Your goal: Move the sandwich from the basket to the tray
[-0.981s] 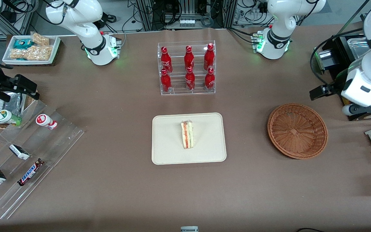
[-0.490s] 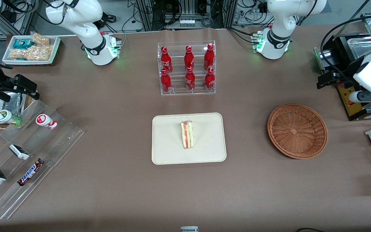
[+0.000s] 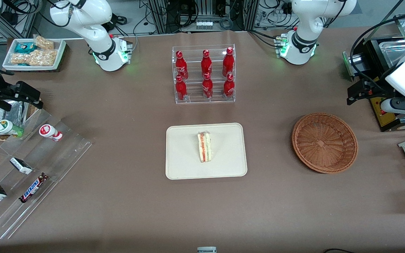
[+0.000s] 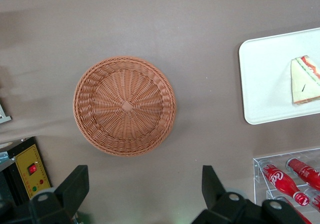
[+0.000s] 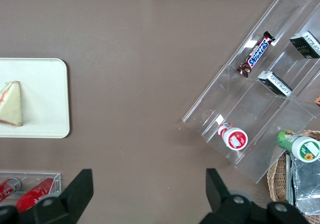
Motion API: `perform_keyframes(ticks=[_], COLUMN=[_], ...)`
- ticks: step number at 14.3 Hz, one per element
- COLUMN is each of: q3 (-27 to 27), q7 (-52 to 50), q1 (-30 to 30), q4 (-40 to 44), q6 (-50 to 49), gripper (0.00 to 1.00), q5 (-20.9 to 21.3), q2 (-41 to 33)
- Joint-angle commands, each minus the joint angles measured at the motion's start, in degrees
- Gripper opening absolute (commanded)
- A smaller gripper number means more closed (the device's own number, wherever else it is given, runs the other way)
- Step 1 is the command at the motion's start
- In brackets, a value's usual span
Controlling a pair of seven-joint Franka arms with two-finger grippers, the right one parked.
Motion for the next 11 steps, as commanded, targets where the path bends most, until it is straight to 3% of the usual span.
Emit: perform_keyframes(ticks=[1,11], q3=[0.6,0.5], q7=[0.5,0.6], q1=[-0.5,-0.5], q4=[0.8,0.4], q6=[-0.7,-0.3], gripper=[1.0,1.0], q5=[1.0,0.9], q2=[0.3,0.5])
